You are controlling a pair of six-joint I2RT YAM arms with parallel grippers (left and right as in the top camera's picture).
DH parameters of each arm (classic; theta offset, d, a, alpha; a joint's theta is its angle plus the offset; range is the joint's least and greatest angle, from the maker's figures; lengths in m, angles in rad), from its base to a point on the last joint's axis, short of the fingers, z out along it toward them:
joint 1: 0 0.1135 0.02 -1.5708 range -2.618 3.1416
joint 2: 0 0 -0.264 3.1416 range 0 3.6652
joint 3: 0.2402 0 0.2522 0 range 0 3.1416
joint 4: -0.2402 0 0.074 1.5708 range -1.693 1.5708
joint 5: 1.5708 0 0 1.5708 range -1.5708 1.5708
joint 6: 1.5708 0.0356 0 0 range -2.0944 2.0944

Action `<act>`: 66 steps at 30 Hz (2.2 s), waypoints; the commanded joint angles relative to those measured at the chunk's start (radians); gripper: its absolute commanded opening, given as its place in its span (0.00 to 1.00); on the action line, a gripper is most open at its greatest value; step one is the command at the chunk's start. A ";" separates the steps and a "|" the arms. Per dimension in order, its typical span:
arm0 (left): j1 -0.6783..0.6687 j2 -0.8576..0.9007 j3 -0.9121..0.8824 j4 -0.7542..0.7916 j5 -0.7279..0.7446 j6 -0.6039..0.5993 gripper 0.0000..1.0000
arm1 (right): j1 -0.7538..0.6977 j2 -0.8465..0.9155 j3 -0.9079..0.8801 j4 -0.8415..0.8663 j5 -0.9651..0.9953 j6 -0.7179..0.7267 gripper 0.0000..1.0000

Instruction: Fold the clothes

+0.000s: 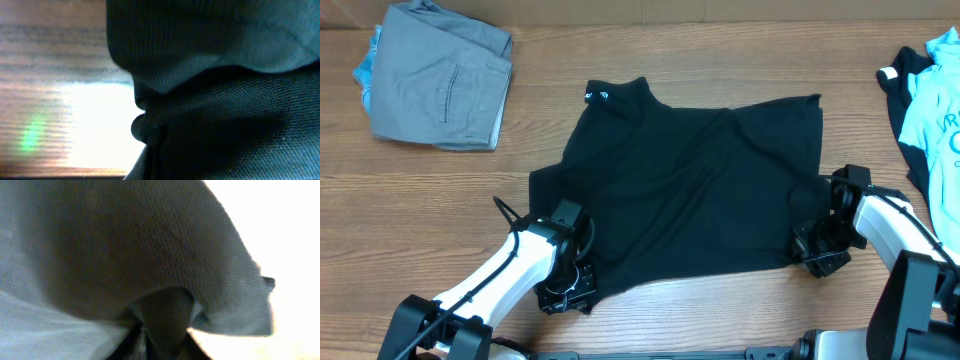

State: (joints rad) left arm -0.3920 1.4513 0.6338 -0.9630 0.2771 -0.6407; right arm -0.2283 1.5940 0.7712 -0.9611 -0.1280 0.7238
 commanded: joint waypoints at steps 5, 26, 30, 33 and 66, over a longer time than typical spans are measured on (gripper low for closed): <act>0.004 -0.032 0.089 -0.100 -0.003 0.063 0.05 | -0.003 -0.002 0.074 -0.085 0.108 0.083 0.07; -0.112 -0.275 0.237 0.074 -0.162 0.092 0.04 | -0.002 -0.002 0.290 -0.019 0.010 0.088 0.10; -0.112 -0.259 0.237 0.200 -0.231 0.096 0.04 | -0.002 -0.001 0.289 0.054 -0.014 0.088 0.04; -0.112 -0.232 0.237 0.272 -0.294 0.106 0.04 | -0.001 0.000 0.289 0.101 -0.016 0.087 0.04; -0.001 -0.058 0.489 0.123 -0.367 0.204 0.96 | 0.069 -0.003 0.402 0.009 0.082 -0.047 0.94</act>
State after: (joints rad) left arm -0.3946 1.4082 1.0393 -0.7788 -0.2226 -0.4591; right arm -0.1513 1.5959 1.1297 -0.9188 -0.0387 0.7269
